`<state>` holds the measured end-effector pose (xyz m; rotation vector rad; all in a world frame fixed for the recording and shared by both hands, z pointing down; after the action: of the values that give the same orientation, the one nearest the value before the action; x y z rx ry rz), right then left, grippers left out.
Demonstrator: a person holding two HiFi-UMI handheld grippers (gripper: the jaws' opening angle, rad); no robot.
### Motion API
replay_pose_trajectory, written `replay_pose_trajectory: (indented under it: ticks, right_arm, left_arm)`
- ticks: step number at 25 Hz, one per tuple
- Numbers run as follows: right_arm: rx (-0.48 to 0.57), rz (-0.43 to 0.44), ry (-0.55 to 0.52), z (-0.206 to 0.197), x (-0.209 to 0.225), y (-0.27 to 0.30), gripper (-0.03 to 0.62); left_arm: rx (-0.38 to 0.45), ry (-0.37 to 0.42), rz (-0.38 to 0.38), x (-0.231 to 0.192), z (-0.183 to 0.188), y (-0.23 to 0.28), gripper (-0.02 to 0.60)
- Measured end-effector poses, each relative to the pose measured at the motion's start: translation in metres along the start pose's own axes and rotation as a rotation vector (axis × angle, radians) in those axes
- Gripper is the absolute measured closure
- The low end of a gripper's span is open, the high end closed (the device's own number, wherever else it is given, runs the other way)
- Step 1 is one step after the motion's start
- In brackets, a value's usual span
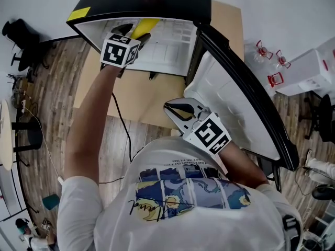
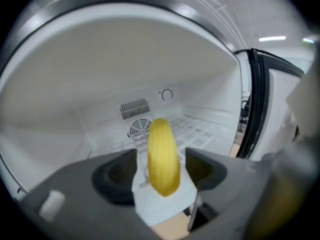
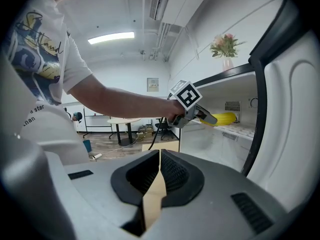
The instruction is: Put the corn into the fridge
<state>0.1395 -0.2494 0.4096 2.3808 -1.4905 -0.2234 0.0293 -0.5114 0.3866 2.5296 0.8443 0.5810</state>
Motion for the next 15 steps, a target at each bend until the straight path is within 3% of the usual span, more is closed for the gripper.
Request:
replay_pose_trajectory:
  ticks: [15]
  right_arm:
    - [-0.056, -0.099, 0.032, -0.01, -0.048, 0.005, 0.577]
  left_arm:
    - [0.061, -0.068, -0.038, 0.01, -0.051, -0.091, 0.275]
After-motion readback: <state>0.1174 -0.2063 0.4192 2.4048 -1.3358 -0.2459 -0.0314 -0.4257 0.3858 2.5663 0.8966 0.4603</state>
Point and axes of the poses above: the fingertips, and each gripper's own axes: y forward along the fingers, x to its right, z out of its top, the point moved 4 cm from there along -y, backward along the fingers, and after that the axes turned 2 degrees about y, right-handed, at the moved point
